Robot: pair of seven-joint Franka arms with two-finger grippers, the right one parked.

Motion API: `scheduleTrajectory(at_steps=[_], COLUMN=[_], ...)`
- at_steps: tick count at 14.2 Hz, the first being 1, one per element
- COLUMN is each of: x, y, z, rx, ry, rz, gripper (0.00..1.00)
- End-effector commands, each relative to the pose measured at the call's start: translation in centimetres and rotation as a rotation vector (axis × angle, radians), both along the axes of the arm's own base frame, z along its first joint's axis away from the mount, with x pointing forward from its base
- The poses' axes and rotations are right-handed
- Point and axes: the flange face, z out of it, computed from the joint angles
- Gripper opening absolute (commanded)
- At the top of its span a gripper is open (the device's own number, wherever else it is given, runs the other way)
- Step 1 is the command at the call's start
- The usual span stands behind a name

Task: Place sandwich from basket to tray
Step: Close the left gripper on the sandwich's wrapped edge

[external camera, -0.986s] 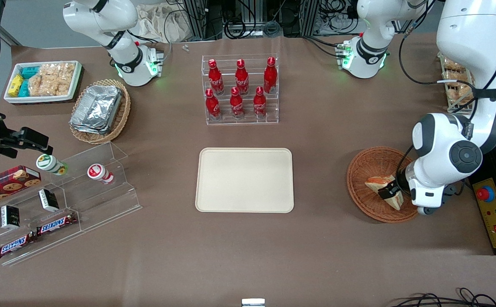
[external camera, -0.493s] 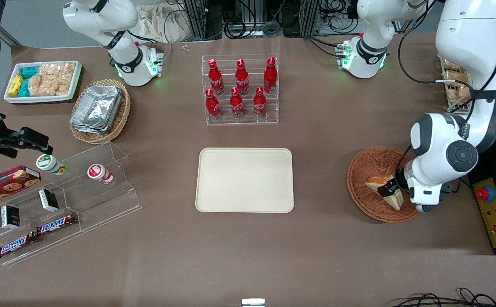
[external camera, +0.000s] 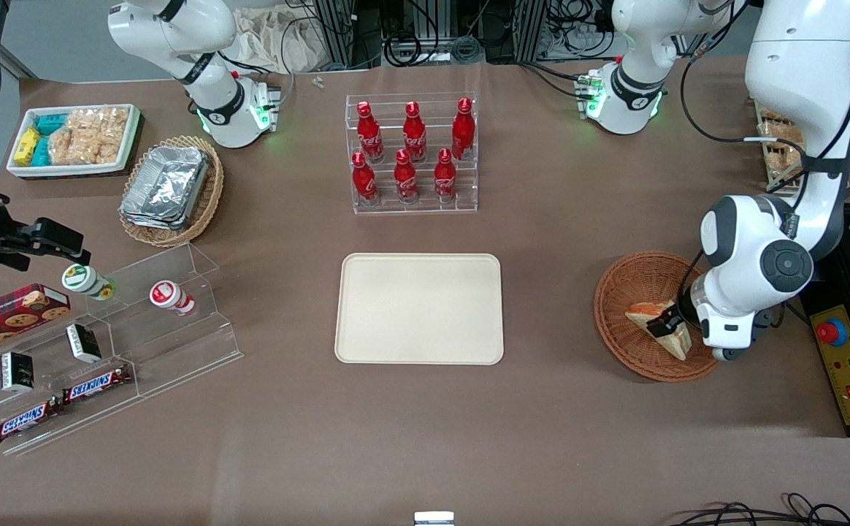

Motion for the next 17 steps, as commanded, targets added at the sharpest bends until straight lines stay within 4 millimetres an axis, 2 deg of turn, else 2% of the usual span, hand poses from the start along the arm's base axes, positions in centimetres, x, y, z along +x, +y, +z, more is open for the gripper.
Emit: scheduleTrajectory(at_steps=[1, 3, 6, 8, 10, 13, 16, 17], x=[0.0, 0.1, 0.3, 0.3, 0.4, 1.1, 2.8, 3.6], y=[-0.1, -0.1, -0.3, -0.5, -0.5, -0.1, 0.0, 0.1], z=[-0.6, -0.6, -0.5, -0.4, -0.1, 2.0, 6.3, 8.4], rx=[0.012, 0.011, 0.012, 0.02, 0.027, 0.033, 0.046, 0.049], ry=[-0.016, -0.026, -0.043, -0.046, -0.052, -0.059, -0.02, -0.017], rz=[0.033, 0.054, 0.097, 0.09, 0.094, 0.095, 0.094, 0.093], gripper=[0.89, 0.59, 0.29, 0.01, 0.0, 0.0, 0.0, 0.0])
